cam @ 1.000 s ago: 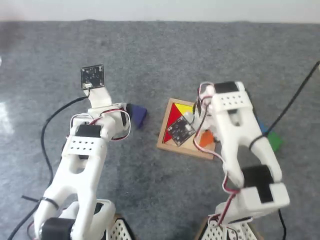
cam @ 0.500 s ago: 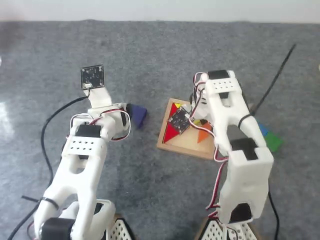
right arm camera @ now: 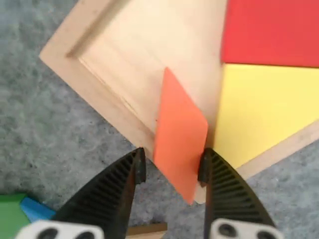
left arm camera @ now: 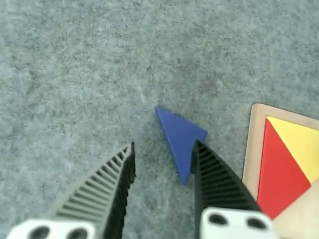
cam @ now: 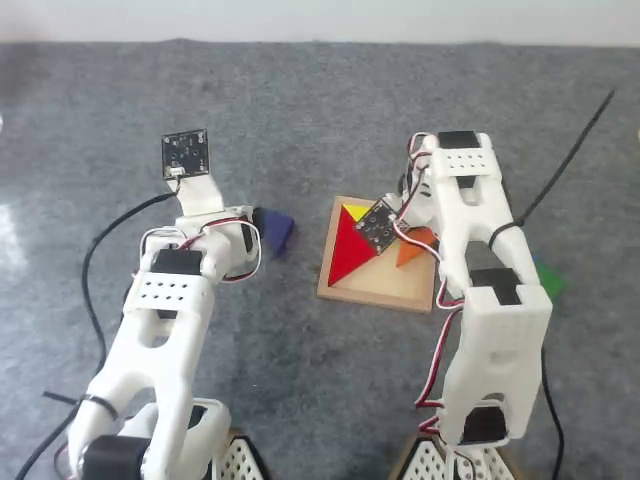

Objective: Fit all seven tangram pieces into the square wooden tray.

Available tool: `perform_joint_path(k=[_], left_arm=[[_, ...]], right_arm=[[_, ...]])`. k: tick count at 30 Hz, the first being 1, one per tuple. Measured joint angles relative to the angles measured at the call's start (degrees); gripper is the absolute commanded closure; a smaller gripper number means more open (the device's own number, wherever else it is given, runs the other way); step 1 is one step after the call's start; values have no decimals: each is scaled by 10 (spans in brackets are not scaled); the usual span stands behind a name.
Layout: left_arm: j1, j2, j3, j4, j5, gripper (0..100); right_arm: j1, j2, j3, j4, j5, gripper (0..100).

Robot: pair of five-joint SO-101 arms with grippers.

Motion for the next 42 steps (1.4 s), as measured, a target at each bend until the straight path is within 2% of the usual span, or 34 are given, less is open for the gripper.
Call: perform_joint_path(k=[5,18,30,32,34,37,42], left_arm=[[0,0,0,0,0,818],[0,0,0,0,0,818],[0,0,0,0,0,818],[0,0,0,0,0,818],[0,0,0,0,0,818],[12,0,0,0,2,818],[37,0,16,-7,-1,818]], right_arm=[[-2,0,0,-1,-3,811],[-9,-2,0,-65,-127,811],[-12,-73,-1,-13,-181,812],[-14,-73,-1,-12,-244,812],[-13,-73,-1,-24,-347,812],[-12,-73,-1,-83,-565,812],[10,-62,-1,-166,-974,812]])
